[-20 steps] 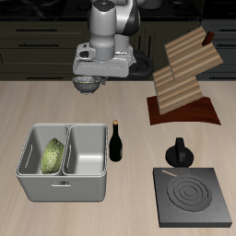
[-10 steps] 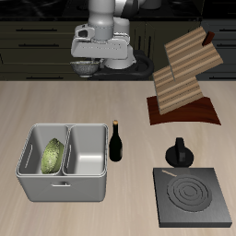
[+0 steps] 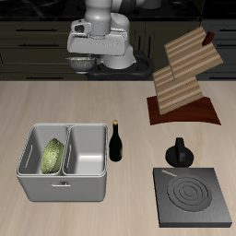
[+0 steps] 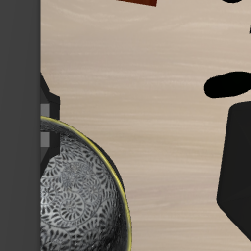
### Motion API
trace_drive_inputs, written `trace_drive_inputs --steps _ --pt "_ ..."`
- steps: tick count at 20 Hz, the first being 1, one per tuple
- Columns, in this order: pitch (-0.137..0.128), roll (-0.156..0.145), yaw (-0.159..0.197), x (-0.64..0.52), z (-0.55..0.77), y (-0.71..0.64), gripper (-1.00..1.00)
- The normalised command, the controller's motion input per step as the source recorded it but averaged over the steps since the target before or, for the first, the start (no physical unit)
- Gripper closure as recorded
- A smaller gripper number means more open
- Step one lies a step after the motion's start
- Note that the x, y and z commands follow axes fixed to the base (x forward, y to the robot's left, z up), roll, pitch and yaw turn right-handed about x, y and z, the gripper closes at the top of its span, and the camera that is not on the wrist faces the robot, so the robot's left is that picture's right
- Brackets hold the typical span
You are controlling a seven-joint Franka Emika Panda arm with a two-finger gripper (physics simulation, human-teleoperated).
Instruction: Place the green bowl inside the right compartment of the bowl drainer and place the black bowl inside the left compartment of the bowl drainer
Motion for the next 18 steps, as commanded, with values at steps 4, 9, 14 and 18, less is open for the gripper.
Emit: trace_drive_inputs --steps 4,9,14,18 --pt "0.004 -0.020 0.007 0.37 0.40 -0.05 1.00" --pt "0.033 0.006 0.000 0.39 0.20 -0.02 1.00" --pt "0.020 -0.049 0.014 0.57 0.26 -0.07 1.00" --pt "0.014 -0.045 0.033 0.47 0.07 -0.07 1.00"
